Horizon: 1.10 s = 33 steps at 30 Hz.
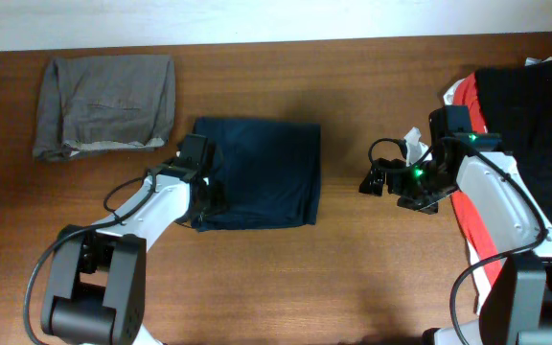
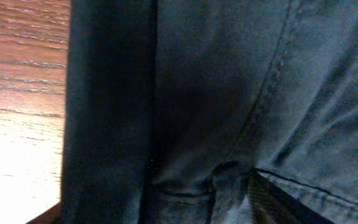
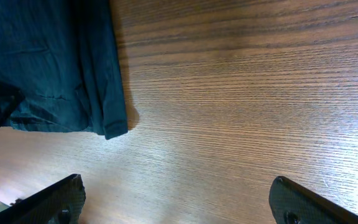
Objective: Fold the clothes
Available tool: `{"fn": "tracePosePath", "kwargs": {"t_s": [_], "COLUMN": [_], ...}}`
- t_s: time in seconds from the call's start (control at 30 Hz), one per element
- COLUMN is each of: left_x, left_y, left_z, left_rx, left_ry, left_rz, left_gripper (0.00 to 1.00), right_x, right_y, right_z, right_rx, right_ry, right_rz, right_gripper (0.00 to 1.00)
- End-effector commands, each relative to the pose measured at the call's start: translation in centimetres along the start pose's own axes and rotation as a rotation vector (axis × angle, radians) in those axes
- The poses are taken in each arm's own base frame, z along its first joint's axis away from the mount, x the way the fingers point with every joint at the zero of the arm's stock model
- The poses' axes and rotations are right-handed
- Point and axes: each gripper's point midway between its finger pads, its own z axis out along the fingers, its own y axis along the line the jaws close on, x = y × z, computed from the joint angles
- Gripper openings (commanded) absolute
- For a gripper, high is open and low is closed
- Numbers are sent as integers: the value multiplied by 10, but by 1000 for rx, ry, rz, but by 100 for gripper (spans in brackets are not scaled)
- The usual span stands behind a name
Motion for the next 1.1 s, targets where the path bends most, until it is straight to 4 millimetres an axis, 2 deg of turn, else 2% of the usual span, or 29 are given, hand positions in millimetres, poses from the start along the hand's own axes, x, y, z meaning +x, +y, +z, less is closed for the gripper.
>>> {"fn": "tracePosePath", "kwargs": {"t_s": [0.0,0.07,0.1,0.13,0.17,0.27,0.3,0.37,0.4,0.47,0.57,0.6,0.67,0.7,0.73,0.77,0.8,0.87,0.97,1.07], "left_x": [32,29,24,15,0,-83,-108,-175,-200,-233,-265,-274,-279,-277,-276,-273,-272,-263,-262,-261], "left_y": [6,5,2,-2,-9,-44,-48,-44,-44,-34,10,34,63,89,102,120,128,159,184,212], "left_z": [21,21,21,20,13,-35,-52,-105,-127,-151,-173,-178,-170,-149,-141,-137,-136,-130,-131,-116], "left_rx": [2,8,17,29,48,108,90,-13,-15,-22,-105,-127,-136,-135,-130,-126,-124,-105,-83,-40], "left_ry": [110,97,77,49,10,-221,-298,-534,-628,-766,-894,-922,-910,-863,-844,-829,-825,-793,-788,-773], "left_rz": [-18,-18,-17,-17,26,289,324,279,276,243,132,83,-4,-115,-185,-271,-311,-499,-548,-666], "left_gripper": [42,26,9,1,1,1,0,0,1,1,1,0,1,1,1,0,0,0,0,0], "right_x": [-4,-4,-4,-4,-4,-4,-4,-4,-4,-4,-4,-4,-4,-4,-4,-4,-4,-4,-4,-4], "right_y": [-1,-1,-1,-1,-1,-1,-1,-1,-1,-1,-1,-1,-1,-1,-1,-1,-1,-1,-1,-1], "right_z": [-5,-5,-5,-5,-5,-5,-5,-5,-5,-5,-5,-5,-5,-5,-5,-5,-5,-5,-5,-5], "right_rx": [10,10,10,10,10,10,10,10,10,10,10,10,10,10,10,10,10,10,10,10], "right_ry": [-20,-20,-20,-20,-20,-20,-20,-20,-20,-20,-20,-20,-20,-20,-20,-20,-20,-20,-20,-20], "right_rz": [-8,-8,-8,-8,-8,-8,-8,-8,-8,-8,-8,-8,-8,-8,-8,-8,-8,-8,-8,-8], "right_gripper": [98,98,98,98,98,98,98,98,98,98,99,98,98,98,98,98,98,98,98,98]}}
